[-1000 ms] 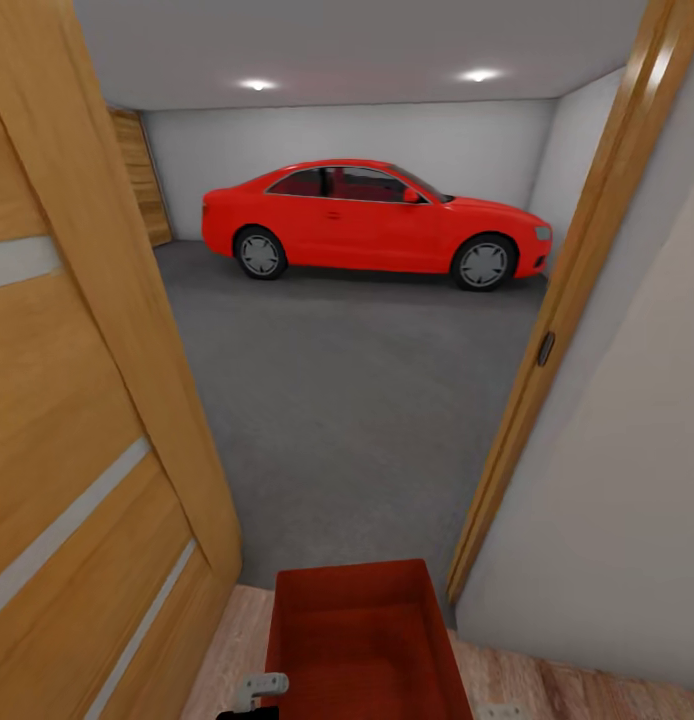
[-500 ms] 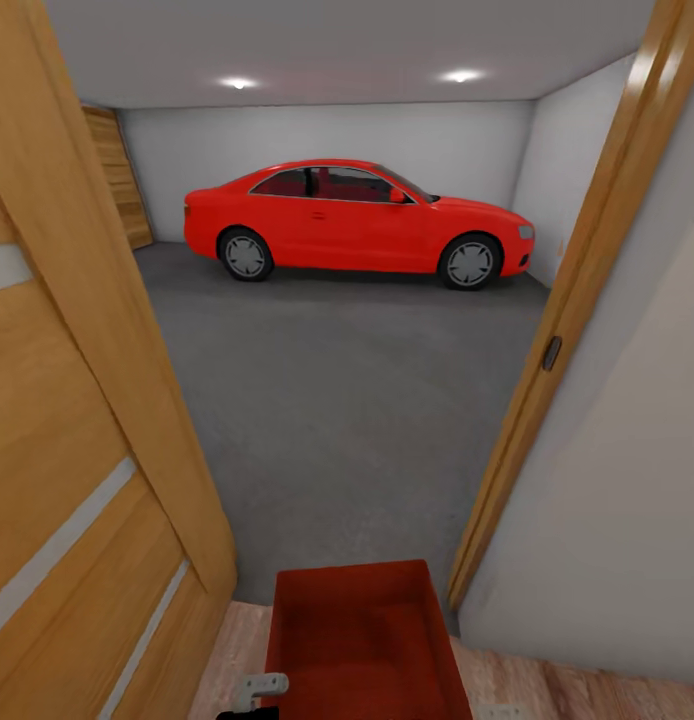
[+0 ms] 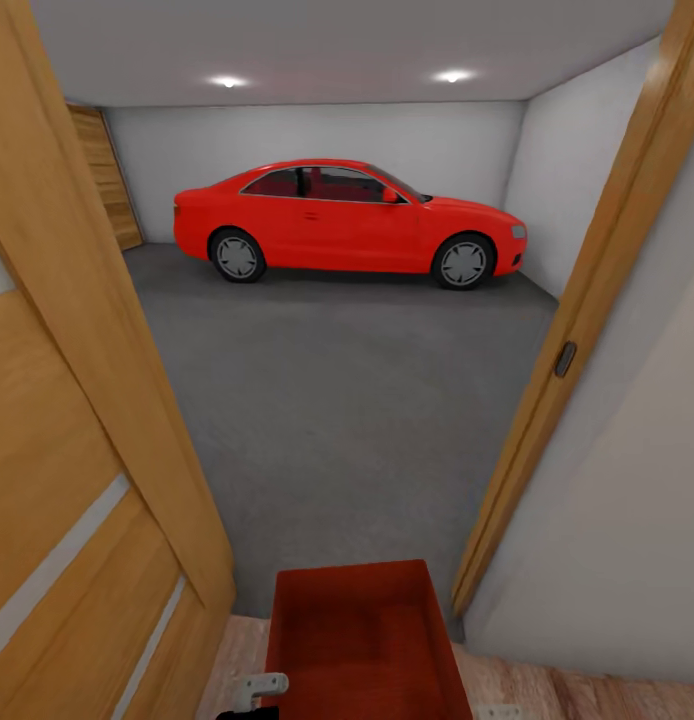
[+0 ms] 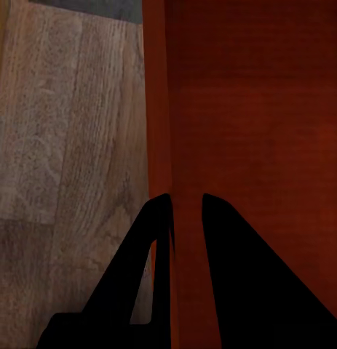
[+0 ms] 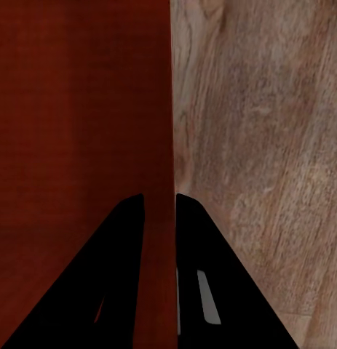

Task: Move the two storage containers from the living room to the garage. In the garage, place one container on the floor and stack the other container on top of it (either order is fine).

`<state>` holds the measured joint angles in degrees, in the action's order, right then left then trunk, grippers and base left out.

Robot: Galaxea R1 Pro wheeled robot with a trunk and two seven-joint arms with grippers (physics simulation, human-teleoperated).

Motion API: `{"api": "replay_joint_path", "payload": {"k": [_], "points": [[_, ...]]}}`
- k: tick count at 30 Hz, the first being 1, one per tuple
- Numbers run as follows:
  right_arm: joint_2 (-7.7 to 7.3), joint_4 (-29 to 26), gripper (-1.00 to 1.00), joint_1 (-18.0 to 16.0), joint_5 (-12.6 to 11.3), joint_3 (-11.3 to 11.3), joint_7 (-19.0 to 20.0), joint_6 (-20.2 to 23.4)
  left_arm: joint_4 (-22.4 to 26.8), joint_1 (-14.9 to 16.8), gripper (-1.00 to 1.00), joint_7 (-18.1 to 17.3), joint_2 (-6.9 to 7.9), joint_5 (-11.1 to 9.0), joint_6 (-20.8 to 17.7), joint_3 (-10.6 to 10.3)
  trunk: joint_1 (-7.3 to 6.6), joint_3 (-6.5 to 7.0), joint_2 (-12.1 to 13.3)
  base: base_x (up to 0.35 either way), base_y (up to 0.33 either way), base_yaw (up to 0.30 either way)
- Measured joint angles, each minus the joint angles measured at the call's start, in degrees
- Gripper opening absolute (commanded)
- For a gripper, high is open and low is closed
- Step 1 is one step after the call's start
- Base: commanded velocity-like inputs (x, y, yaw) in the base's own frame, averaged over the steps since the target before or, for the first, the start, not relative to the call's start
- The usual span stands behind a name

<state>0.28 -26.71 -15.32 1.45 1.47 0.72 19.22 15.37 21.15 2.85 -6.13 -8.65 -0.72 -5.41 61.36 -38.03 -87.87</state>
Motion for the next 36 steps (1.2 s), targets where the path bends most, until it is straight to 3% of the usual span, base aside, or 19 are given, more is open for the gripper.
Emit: {"api": "replay_joint_path", "payload": {"k": [22,36], "points": [[0.00,-0.01,-1.00,0.00,-0.02,0.01,-0.02,-0.16,0.00,-0.01,-1.00,-0.02,0.00,-0.01,0.13,-0.01,0.00,0.00,0.00,0.113,0.051,0.000],[0.00,-0.01,-1.00,0.03,0.03,-0.04,0.02,-0.11,0.01,-0.01,-1.00,-0.02,-0.01,0.07,0.05,0.05,-0.01,0.00,0.00,0.215,0.001,0.000]]}}
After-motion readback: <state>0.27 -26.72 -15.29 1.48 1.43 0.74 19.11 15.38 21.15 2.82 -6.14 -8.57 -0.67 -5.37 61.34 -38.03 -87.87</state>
